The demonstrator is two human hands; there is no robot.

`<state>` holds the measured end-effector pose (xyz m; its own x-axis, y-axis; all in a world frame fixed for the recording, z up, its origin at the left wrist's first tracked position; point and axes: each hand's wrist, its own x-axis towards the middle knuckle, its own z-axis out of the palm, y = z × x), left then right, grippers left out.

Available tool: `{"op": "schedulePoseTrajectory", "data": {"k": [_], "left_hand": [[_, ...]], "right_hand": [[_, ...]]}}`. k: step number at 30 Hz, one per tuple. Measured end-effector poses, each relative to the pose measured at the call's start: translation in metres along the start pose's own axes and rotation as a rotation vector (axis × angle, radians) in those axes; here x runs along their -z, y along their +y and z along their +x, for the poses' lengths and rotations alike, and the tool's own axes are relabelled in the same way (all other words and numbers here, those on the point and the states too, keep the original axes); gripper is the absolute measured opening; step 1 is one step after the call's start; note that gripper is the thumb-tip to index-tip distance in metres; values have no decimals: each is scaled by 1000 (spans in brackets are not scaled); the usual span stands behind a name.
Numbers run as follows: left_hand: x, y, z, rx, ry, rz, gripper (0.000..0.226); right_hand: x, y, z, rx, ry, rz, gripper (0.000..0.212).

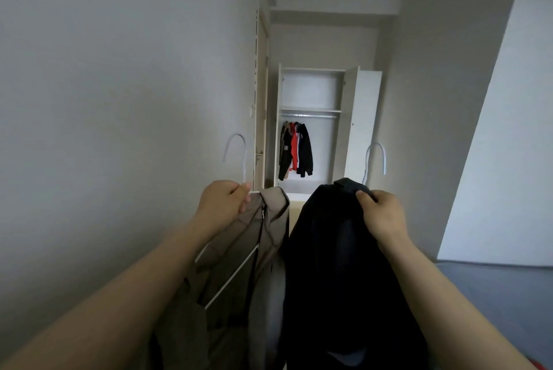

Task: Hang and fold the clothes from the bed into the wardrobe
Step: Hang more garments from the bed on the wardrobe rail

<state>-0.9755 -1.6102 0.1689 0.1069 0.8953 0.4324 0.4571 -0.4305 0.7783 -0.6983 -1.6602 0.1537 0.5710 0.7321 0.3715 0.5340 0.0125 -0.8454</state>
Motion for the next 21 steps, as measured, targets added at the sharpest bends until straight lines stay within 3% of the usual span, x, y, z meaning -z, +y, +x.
{"op": "schedulePoseTrajectory", "data": {"k": [11,21], "left_hand": [[-78,-61,162,-44,-51,80,39],[-143,-110,298,4,-41,-50,41]], "right_hand": [[-71,39,134,89,-55,-131,40],[-108,53,214,207,-13,-291,33]]}}
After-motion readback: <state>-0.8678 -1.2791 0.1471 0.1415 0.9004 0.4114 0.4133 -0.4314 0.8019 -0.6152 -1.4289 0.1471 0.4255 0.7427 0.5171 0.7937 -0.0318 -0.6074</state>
